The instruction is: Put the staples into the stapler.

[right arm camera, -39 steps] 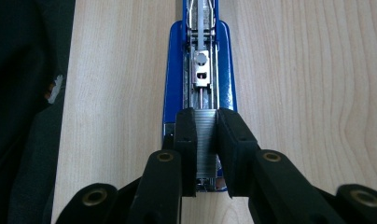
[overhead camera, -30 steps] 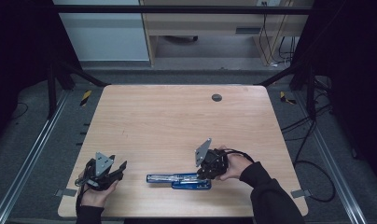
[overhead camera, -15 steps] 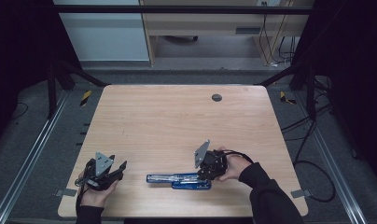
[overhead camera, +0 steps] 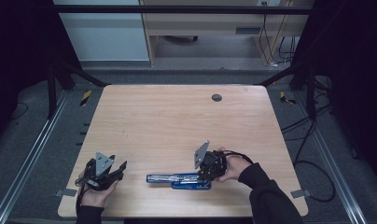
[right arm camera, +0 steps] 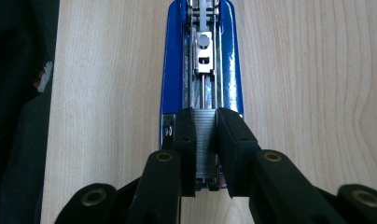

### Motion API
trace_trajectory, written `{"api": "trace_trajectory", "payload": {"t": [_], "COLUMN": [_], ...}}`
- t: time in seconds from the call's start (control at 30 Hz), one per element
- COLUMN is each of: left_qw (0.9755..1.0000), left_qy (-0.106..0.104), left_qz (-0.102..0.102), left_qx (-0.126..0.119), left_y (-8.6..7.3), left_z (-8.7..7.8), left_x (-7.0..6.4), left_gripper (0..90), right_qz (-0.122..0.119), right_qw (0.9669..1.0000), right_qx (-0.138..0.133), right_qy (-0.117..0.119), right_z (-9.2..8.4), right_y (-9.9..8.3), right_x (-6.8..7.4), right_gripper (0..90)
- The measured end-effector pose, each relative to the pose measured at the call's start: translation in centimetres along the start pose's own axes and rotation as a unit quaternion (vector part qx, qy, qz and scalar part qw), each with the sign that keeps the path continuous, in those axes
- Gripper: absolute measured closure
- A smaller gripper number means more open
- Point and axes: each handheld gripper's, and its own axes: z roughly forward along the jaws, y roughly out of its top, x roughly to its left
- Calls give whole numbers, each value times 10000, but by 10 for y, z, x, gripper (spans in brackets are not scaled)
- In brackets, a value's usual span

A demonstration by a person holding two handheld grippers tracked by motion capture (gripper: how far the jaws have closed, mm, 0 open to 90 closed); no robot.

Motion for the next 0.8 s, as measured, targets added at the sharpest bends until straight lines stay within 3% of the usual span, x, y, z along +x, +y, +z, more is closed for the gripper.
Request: {"api": "trace_trajectory", "payload": {"t": [0.17,0.3,0.47,0.57,0.73,0.8], "left_qw": [10000,10000,10000,10000,9999,9999], "left_qy": [1,0,-18,-29,-93,-129], "left_qz": [-9,-19,-21,-15,-25,-30], "left_qx": [-7,-16,-23,-46,-55,-73], "left_y": [0,0,0,1,2,2], "left_z": [0,-1,-1,-1,-2,-2], "left_x": [0,0,0,-1,-3,-4], "left_gripper": [481,481,484,488,498,504], "right_qz": [56,119,298,393,618,762], "right_qw": [10000,9999,9986,9971,9917,9892], "right_qx": [60,-98,-415,-575,-967,-1004], "right_qy": [5,9,-165,-296,-576,-747], "right_z": [1,0,-4,-8,-17,-20], "right_y": [0,-2,-6,-9,-11,-13], "right_x": [1,0,0,1,5,6], "right_gripper": [731,706,687,683,684,684]}}
